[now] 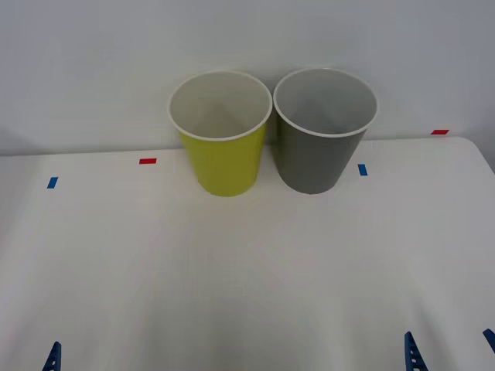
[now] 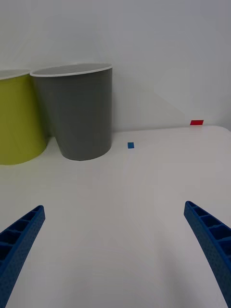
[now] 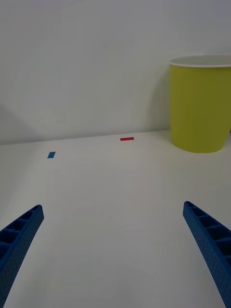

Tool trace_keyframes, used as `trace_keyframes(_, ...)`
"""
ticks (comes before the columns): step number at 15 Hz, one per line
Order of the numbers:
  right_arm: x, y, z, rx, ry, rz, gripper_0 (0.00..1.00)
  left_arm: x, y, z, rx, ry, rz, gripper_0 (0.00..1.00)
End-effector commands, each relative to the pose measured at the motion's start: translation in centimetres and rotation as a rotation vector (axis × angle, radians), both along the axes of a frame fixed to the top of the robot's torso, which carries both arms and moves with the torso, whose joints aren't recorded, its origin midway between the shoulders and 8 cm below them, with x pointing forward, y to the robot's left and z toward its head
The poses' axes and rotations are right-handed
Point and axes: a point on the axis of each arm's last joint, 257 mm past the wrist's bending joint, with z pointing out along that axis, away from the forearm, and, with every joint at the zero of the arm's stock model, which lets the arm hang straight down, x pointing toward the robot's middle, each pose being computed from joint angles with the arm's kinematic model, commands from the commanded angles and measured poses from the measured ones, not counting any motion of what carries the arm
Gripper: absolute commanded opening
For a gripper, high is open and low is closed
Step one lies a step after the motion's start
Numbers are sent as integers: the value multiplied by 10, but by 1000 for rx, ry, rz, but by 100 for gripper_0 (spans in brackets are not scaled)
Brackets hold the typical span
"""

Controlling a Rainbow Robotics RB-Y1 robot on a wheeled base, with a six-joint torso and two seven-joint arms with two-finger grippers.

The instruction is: Put cans in the gray bin and PET bottles in the light green bin.

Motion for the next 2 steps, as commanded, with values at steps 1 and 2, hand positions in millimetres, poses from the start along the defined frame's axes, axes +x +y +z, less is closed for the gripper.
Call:
trace_keyframes(1,0,0,0,0,0,0,100,0,0,0,0,0,0,100)
trace_keyframes(2,0,0,0,0,0,0,100,0,0,0,0,0,0,100)
